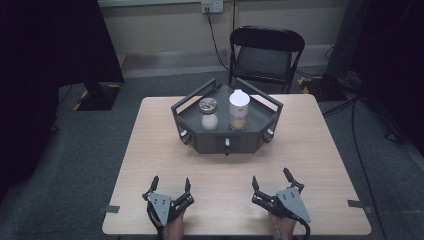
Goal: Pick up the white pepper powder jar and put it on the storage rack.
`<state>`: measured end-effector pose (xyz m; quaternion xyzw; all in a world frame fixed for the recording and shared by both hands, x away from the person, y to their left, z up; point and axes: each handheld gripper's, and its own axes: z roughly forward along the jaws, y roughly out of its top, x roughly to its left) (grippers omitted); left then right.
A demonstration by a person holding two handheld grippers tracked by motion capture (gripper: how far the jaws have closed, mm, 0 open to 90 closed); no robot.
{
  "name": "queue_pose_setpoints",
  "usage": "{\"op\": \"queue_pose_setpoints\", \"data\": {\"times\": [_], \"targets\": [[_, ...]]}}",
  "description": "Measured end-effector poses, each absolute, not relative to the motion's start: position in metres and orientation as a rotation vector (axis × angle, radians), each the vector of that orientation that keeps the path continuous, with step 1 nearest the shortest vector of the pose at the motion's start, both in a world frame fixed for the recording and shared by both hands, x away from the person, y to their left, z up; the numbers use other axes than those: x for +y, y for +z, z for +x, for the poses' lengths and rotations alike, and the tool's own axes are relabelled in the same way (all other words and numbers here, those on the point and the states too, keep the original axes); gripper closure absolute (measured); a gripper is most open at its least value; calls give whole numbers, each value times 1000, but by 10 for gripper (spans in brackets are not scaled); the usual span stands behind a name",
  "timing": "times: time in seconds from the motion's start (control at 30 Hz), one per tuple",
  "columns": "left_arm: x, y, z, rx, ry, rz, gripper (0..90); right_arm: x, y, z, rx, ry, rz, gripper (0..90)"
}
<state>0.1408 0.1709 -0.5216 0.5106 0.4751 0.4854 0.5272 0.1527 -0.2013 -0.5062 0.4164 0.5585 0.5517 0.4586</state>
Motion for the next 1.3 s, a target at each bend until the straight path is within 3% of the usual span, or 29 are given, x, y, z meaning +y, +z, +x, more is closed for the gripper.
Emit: {"op": "queue_pose_setpoints", "data": {"times": [1.3], "targets": [[171, -522, 141, 1136, 1163, 1219, 14, -207, -519, 150, 1368, 1398, 1048, 0]]}}
